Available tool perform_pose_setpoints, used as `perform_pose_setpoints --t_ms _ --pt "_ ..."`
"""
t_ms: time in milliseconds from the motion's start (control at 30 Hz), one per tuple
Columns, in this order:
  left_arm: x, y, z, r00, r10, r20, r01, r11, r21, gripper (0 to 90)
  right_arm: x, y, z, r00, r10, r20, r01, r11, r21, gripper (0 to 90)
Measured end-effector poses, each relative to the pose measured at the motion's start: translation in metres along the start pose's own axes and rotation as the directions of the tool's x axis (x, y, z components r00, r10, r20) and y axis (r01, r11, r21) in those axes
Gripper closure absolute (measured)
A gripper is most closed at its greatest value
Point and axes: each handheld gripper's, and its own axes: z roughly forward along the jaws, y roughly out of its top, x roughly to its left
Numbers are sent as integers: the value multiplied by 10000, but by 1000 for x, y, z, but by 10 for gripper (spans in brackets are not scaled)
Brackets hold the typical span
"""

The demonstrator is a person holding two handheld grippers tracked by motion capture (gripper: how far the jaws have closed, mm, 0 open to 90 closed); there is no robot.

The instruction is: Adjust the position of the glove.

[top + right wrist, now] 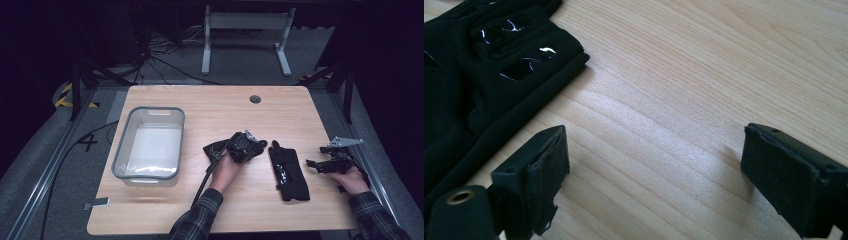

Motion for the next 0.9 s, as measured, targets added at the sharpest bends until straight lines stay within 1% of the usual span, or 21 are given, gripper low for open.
perform_pose_setpoints --t_ms 67,200,267,333,400,467,500,567,667,700,767,833,900 --pt "-3 1 2 9999 6 104 -5 10000 -47 900 0 0 0 10000 3 1 -3 10000 0 124" --pt "-4 2 2 9999 79 109 -79 10000 5 900 0 0 0 10000 2 2 -2 10000 -1 124" --pt "-3 2 1 9999 55 129 -54 9999 -106 899 0 0 0 10000 -1 -1 1 10000 0 124" --pt "-3 2 -2 10000 28 82 -27 10000 -64 898 0 0 0 10000 2 -1 -2 10000 1 124" --pt "-2 3 -7 10000 29 48 -28 9999 -170 898 0 0 0 10000 8 -8 -8 10000 10 124" --pt "2 4 -19 9998 33 -179 -36 9999 -166 899 0 0 0 10000 8 -8 -8 10000 10 124" --pt "2 4 -19 9998 33 -179 -36 9999 -166 899 0 0 0 10000 8 -8 -8 10000 10 124" --pt "9 1 -30 9990 -81 -447 71 9997 -225 899 0 0 0 10000 7 -9 -7 10000 11 124" --pt "18 -3 -42 9963 -240 -829 215 9993 -310 899 0 0 0 10000 8 -7 -8 10000 11 124" --pt "22 -5 -47 9947 -389 -952 357 9988 -349 899 0 0 0 10000 8 -9 -8 10000 10 124" --pt "30 -9 -52 9916 -657 -1114 604 9969 -499 899 0 0 0 10000 8 -8 -8 10000 9 124" --pt "39 -13 -56 9873 -868 -1331 807 9954 -509 899 0 0 0 10000 8 -7 -8 10000 9 124" --pt "45 -17 -58 9836 -1076 -1447 1013 9936 -501 899 0 0 0 10000 9 -8 -9 10000 8 124"
